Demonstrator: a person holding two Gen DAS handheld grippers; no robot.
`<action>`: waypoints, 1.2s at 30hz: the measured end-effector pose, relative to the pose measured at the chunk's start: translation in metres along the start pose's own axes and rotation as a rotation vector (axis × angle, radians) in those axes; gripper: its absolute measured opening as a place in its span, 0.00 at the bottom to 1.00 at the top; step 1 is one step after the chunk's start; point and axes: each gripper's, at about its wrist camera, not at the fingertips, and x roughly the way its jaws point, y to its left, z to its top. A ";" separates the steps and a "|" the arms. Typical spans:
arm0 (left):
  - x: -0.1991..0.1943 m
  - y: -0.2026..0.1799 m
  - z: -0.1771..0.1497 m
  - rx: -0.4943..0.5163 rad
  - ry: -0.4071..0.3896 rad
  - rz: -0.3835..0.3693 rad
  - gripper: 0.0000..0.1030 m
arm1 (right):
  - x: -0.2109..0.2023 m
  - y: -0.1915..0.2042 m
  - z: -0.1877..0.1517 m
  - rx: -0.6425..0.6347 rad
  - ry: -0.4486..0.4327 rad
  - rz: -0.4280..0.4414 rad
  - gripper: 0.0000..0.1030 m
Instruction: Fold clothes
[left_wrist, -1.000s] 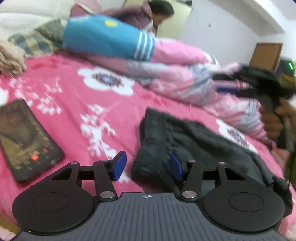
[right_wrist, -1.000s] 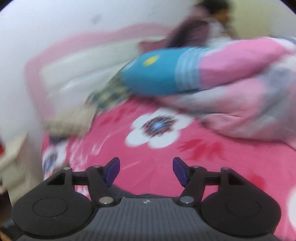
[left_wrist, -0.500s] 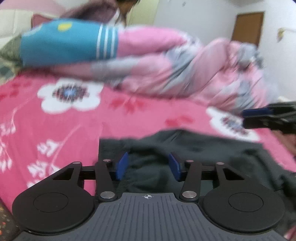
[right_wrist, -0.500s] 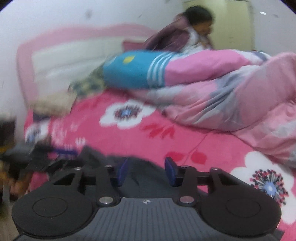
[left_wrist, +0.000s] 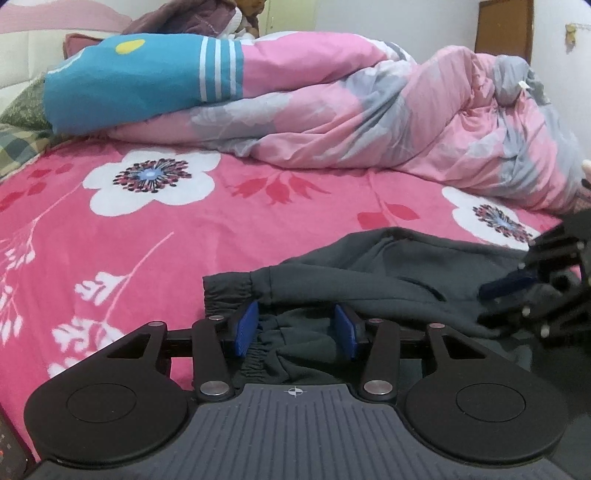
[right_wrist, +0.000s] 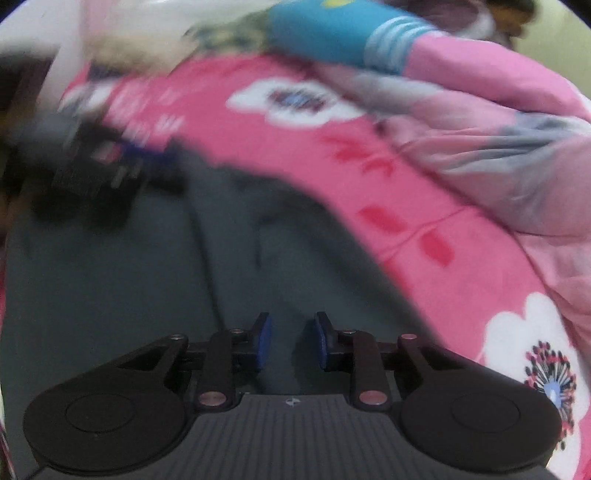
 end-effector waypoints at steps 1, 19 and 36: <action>0.000 0.001 0.000 -0.005 0.000 -0.001 0.45 | -0.002 0.004 -0.001 -0.027 -0.006 -0.013 0.26; 0.002 0.008 0.004 -0.059 -0.016 -0.018 0.45 | 0.015 -0.028 0.011 0.142 -0.029 0.099 0.06; -0.003 0.017 0.007 -0.111 -0.046 -0.021 0.45 | 0.013 -0.051 0.029 0.279 -0.150 -0.071 0.01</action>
